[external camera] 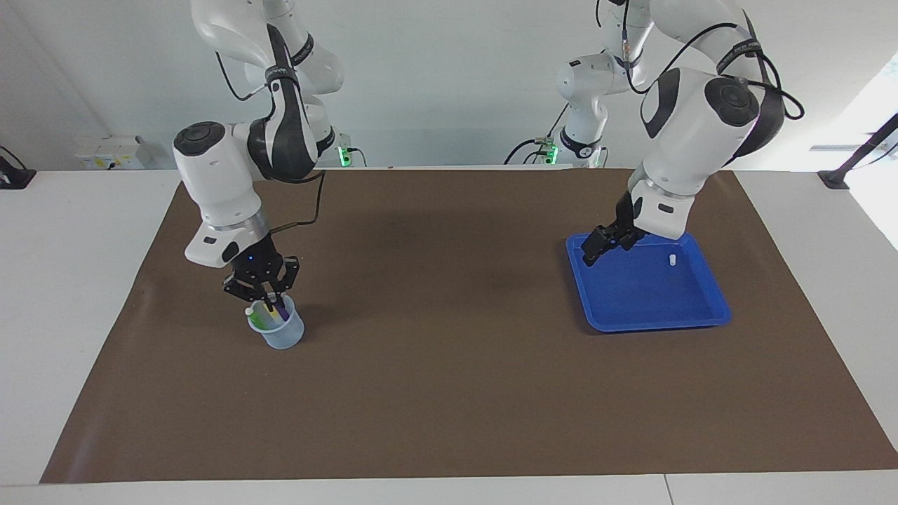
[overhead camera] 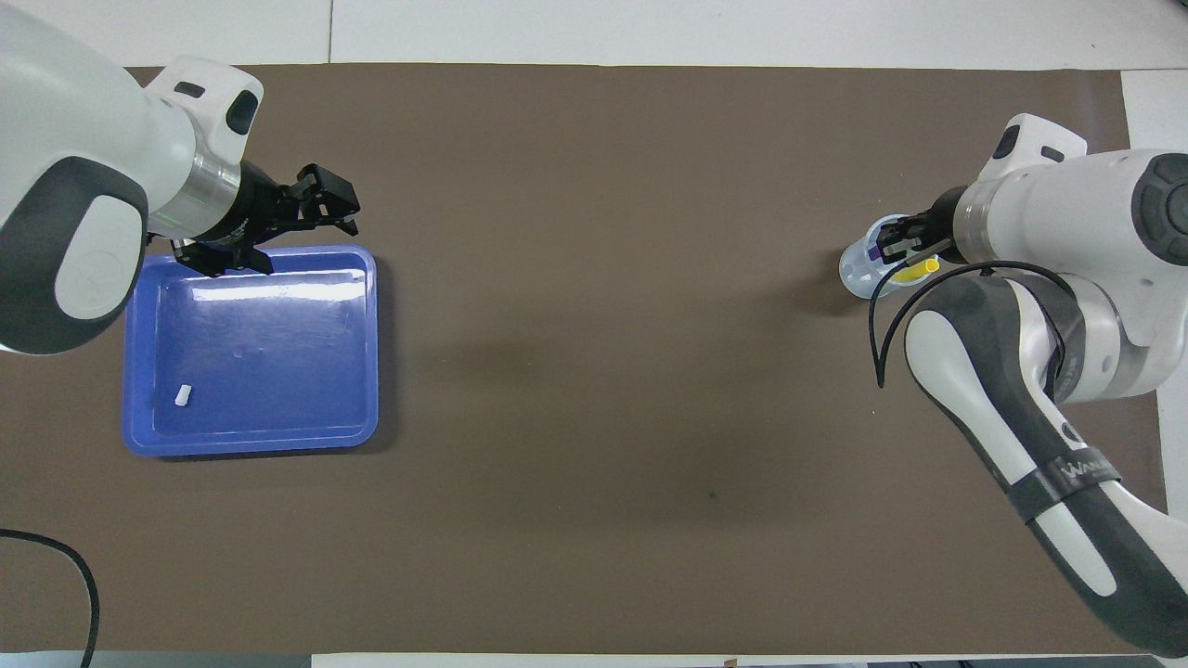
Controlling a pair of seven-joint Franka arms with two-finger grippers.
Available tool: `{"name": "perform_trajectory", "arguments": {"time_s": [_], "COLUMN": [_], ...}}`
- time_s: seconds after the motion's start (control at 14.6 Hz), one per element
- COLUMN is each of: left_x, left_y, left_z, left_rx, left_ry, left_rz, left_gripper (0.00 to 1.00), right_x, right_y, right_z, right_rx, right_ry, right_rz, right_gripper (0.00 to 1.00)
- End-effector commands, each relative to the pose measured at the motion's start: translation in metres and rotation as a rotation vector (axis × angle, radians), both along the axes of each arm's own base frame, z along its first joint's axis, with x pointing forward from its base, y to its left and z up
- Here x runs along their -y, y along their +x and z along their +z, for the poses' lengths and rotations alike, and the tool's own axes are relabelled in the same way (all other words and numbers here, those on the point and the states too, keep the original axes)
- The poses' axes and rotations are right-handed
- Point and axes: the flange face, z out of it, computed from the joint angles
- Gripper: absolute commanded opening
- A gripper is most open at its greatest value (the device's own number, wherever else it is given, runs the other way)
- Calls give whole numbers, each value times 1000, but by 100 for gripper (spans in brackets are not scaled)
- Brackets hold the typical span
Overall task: Transfer and insert pens with both arms
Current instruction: 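Insert the purple pen into the cup while the left gripper withdraws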
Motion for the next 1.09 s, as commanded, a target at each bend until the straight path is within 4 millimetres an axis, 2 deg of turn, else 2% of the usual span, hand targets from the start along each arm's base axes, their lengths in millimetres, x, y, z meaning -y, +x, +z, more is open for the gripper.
{"name": "perform_trajectory", "arguments": {"time_s": [0.0,0.07,0.21,0.41,0.55,0.62,0.68,0.89,1.03], "left_x": [-17,-32,-46,-56,-54,-53,-53,-68,-84], "left_y": [-4,-5,-15,-25,-44,-54,-63,-66,-59], "left_z": [17,32,52,57,56,54,51,46,61], "left_rx": [-8,0,14,-21,-39,-46,-43,-13,36], "left_ry": [95,102,112,118,99,83,73,61,-4], "left_rz": [-177,-231,-341,-424,-422,-417,-411,-418,-403], "left_gripper": [100,100,100,100,100,100,100,100,100], "right_x": [2,2,3,3,4,4,4,2,2], "right_y": [-14,-16,-17,-17,-16,-14,-13,-4,0], "right_z": [-14,-17,-19,-20,-17,-16,-15,-1,11], "right_rx": [26,28,35,44,49,50,54,71,79], "right_ry": [-20,-21,-21,-19,-16,-14,-13,-10,-9], "right_rz": [34,37,35,32,24,21,20,20,19], "right_gripper": [0,0,0,0,79,93,100,100,100]}}
